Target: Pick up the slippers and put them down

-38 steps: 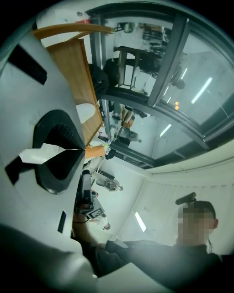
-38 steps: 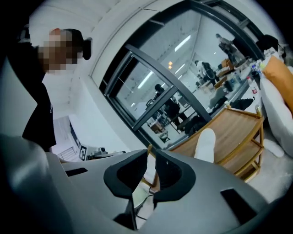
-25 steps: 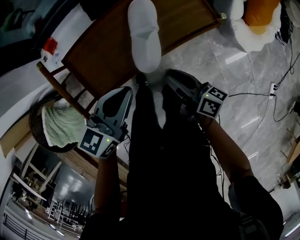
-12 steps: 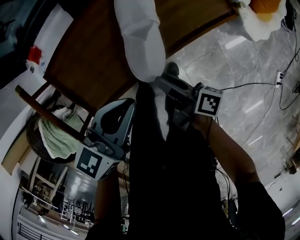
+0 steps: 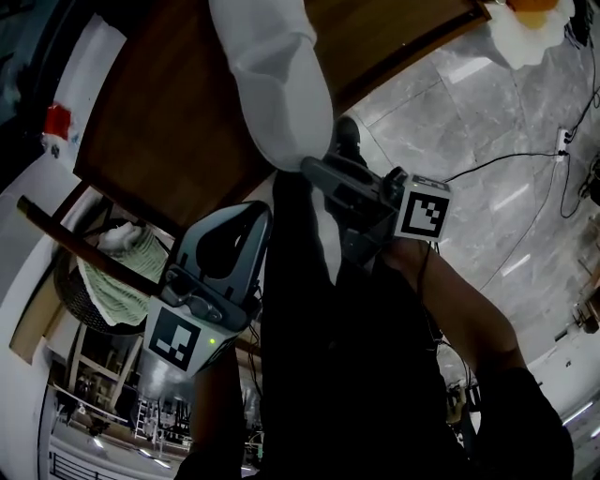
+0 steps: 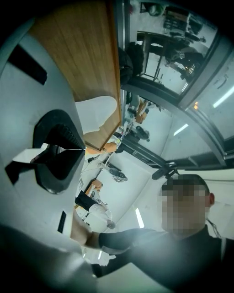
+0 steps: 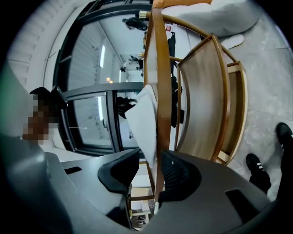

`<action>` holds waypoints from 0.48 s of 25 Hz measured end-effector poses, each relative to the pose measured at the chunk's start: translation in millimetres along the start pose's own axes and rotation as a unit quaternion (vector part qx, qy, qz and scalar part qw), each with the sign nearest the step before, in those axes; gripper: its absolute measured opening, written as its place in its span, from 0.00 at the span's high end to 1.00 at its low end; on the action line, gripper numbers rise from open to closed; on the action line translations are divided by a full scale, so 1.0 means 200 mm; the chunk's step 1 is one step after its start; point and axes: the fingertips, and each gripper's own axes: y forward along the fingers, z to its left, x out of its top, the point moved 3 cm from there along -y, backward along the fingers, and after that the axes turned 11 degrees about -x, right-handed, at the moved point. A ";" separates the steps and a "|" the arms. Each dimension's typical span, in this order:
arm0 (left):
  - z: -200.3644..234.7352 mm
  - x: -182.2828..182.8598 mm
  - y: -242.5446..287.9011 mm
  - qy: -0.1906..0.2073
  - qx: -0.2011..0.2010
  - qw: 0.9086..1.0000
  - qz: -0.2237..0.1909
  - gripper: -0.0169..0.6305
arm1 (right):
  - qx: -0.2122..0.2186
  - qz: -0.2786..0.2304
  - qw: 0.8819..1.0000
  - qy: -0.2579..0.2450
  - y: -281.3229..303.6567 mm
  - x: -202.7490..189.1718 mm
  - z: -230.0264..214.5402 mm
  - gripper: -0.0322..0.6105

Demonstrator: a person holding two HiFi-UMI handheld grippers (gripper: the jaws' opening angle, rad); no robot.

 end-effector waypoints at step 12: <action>0.02 0.01 -0.02 -0.018 0.001 0.999 -0.037 0.95 | 0.023 -0.024 0.998 -0.060 -0.05 0.03 0.05 0.88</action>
